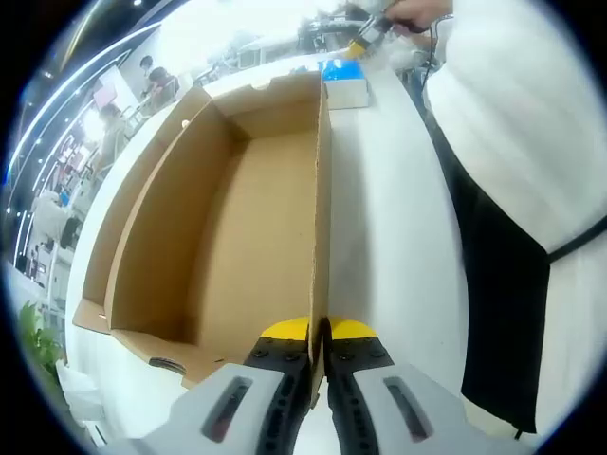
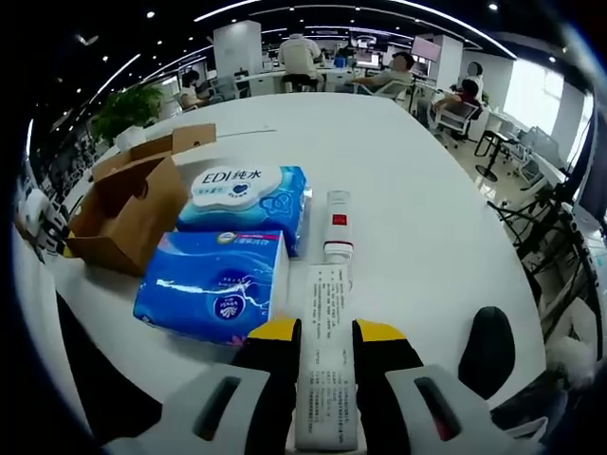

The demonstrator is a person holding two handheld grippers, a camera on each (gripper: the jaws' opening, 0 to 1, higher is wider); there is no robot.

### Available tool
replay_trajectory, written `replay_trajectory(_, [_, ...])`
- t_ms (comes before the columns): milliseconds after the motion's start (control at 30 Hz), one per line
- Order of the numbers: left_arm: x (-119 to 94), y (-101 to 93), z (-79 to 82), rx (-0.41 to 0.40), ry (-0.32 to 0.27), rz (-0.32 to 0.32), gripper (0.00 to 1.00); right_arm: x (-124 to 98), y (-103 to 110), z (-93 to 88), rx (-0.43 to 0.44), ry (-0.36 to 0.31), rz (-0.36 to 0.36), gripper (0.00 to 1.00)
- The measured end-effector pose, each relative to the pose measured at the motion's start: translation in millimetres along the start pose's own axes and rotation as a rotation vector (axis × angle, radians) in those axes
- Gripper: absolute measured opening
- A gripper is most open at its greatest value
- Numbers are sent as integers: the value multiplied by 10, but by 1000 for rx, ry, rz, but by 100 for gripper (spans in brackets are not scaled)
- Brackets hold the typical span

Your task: Operate the shoe box by opening the lid, removing the specified soft item, and placing it in the target area until the item is outside and the box remains undamaged.

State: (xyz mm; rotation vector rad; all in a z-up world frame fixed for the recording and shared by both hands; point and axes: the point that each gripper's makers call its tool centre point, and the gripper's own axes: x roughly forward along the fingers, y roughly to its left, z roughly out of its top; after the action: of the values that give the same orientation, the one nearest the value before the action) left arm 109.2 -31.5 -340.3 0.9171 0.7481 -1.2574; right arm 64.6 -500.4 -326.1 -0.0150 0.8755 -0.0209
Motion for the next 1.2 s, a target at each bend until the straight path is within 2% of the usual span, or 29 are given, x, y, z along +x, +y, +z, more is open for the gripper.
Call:
replay_trajectory(433, [0, 2, 1, -1, 1, 3, 4, 22, 20, -135, -17, 60, -5, 20])
replay_trajectory(633, [1, 6, -1, 0, 2, 1, 4, 37, 32, -139, -19, 76, -5, 20])
replay_trajectory(733, [1, 7, -2, 0, 1, 2, 4, 30, 60, -178, -59, 102, 2, 20])
replay_trajectory(1067, [3, 10, -3, 3, 1, 3, 4, 34, -13, -147, -70, 92, -16, 21])
replay_trajectory(1200, [5, 8, -4, 13, 0, 5, 4, 20, 31, -132, -63, 98, -9, 33])
